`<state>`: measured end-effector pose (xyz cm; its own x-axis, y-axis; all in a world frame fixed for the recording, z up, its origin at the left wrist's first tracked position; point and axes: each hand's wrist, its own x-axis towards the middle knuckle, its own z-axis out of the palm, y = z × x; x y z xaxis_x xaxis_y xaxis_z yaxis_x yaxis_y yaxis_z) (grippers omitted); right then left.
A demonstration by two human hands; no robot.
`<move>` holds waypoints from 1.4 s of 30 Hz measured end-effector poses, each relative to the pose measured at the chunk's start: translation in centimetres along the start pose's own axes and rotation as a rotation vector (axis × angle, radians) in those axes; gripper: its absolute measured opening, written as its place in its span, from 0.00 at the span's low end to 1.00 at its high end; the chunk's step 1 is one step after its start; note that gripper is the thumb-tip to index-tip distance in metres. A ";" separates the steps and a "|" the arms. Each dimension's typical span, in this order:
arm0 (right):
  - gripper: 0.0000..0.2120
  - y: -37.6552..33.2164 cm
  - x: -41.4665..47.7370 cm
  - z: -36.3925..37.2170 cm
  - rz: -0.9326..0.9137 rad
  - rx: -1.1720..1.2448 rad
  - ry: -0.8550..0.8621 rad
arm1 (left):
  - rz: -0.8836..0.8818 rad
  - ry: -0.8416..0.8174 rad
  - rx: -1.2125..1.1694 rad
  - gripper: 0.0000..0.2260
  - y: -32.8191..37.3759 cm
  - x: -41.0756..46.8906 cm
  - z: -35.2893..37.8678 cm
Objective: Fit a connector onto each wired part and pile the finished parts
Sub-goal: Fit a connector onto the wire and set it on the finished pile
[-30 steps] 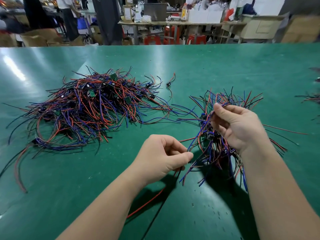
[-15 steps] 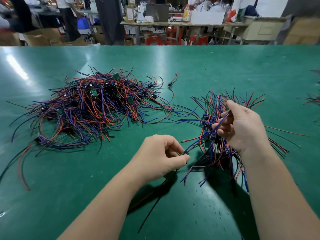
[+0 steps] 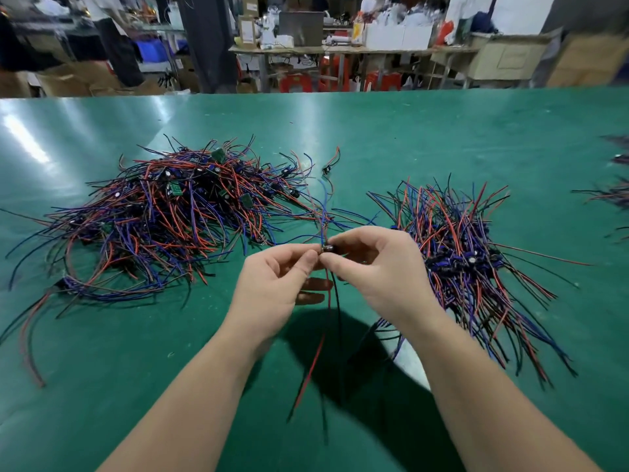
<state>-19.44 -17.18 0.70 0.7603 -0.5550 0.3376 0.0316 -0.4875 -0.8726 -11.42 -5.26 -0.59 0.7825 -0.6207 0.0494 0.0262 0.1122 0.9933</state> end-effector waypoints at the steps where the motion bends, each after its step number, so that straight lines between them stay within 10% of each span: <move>1: 0.08 -0.1 0.1 -0.3 0.011 0.008 0.045 | 0.009 -0.007 0.020 0.07 0.1 0.1 -0.2; 7: 0.07 1.2 1.5 -6.5 0.089 -0.396 0.429 | 0.301 0.371 0.779 0.03 0.3 1.5 -4.2; 13: 0.08 3.9 2.0 -12.0 0.331 -0.569 0.669 | -0.072 0.487 1.210 0.15 -1.0 3.0 -7.4; 19: 0.03 5.4 1.9 -11.8 0.515 -0.688 0.383 | -0.219 0.448 1.361 0.16 -1.7 3.1 -7.8; 25: 0.07 2.8 2.0 -9.0 0.204 -0.532 0.496 | -0.126 0.506 1.320 0.11 -1.4 3.3 -8.1; 35: 0.05 0.6 0.4 -2.1 -0.192 -0.453 0.184 | 0.159 0.833 1.135 0.08 -0.7 3.1 -8.9; 42: 0.05 0.3 0.2 -1.8 -0.238 -0.422 0.107 | -0.170 0.703 1.299 0.14 -1.6 3.7 -10.1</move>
<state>-20.46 -18.62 1.13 0.6926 -0.4505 0.5633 -0.0860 -0.8269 -0.5557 -2.24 0.08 -3.02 0.9698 -0.0194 0.2429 -0.1176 -0.9104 0.3968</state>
